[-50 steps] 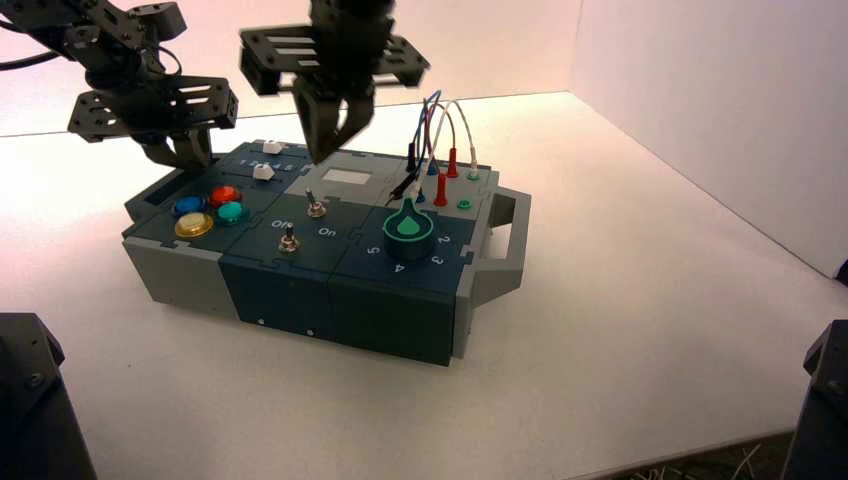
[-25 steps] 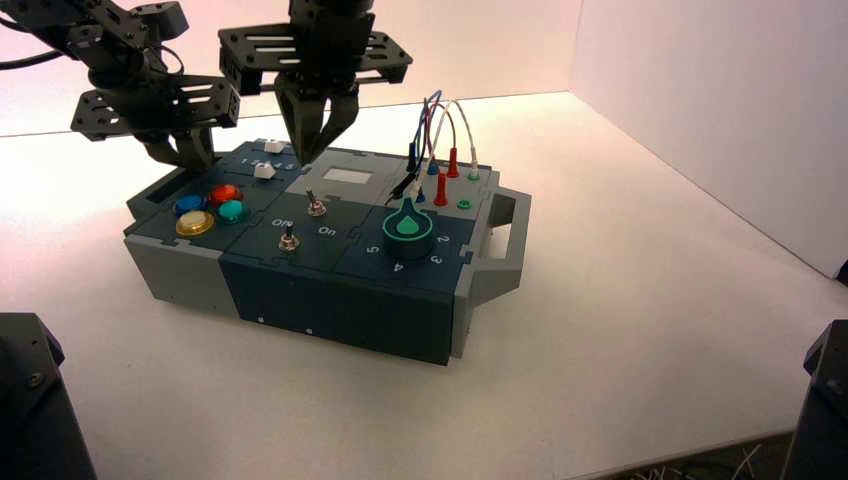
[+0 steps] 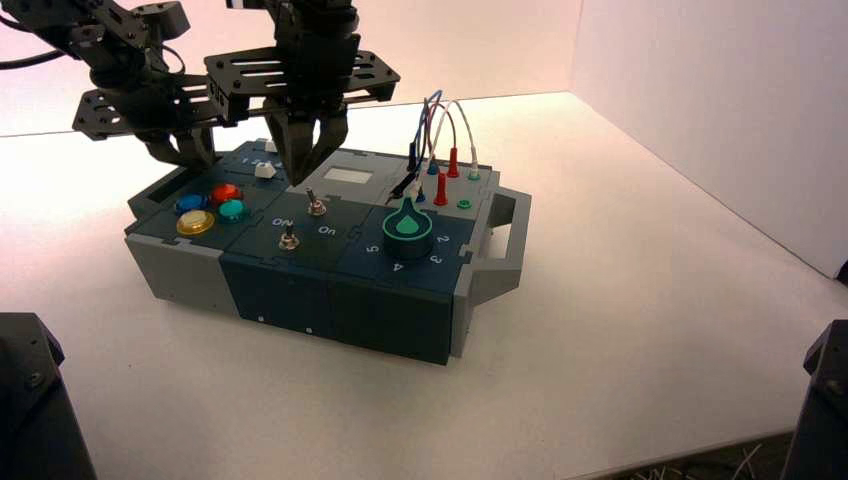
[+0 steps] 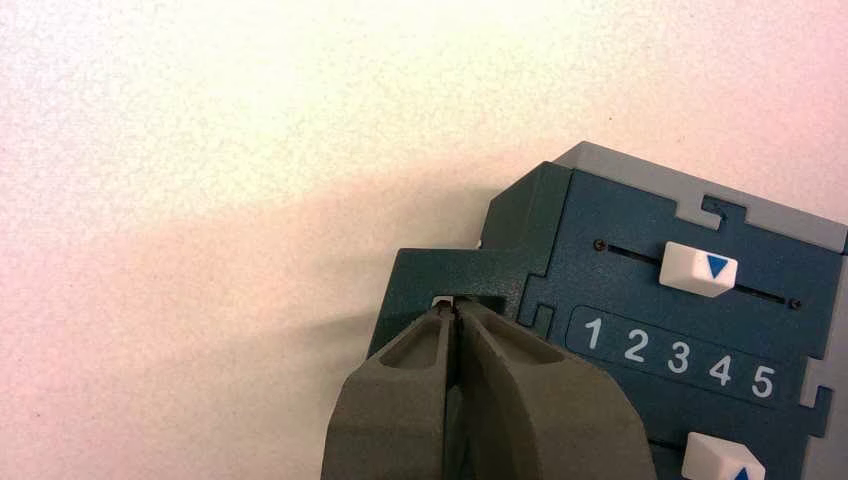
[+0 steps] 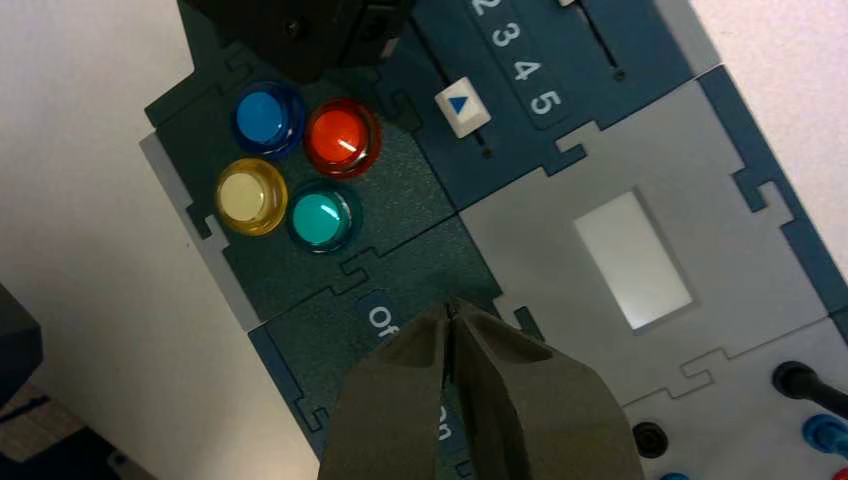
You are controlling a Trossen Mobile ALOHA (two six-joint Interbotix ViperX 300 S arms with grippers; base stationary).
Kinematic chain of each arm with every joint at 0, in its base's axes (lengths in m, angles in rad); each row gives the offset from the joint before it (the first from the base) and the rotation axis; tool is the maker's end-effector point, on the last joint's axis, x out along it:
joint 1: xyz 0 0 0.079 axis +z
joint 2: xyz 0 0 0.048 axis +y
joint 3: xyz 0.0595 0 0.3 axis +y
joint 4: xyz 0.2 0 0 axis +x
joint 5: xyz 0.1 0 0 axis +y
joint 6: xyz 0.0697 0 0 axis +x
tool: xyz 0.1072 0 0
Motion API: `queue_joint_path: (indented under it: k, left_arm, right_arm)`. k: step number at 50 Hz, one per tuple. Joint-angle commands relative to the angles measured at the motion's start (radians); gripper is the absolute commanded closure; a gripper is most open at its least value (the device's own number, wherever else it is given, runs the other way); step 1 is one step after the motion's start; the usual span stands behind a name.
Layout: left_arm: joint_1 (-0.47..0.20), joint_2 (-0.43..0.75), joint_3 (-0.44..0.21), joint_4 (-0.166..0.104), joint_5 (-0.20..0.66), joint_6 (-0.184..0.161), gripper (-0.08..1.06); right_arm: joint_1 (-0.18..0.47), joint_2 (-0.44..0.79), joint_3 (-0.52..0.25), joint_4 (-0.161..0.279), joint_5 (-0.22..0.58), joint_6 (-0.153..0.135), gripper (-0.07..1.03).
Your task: Flip the top switch on with the right gripper.
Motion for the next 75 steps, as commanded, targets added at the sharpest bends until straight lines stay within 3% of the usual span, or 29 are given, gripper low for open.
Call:
queue_joint_path:
  k: [1, 75]
  left_arm:
    - [0.002, 0.017, -0.014, -0.002, -0.003, -0.005, 1.01]
    - [0.005, 0.017, -0.012, -0.002, -0.003, -0.005, 1.01]
  right_arm:
    - [0.006, -0.020, -0.026, 0.003, 0.000, 0.006, 0.98]
    - [0.000, -0.031, 0.063, -0.003, 0.009, 0.005, 0.98]
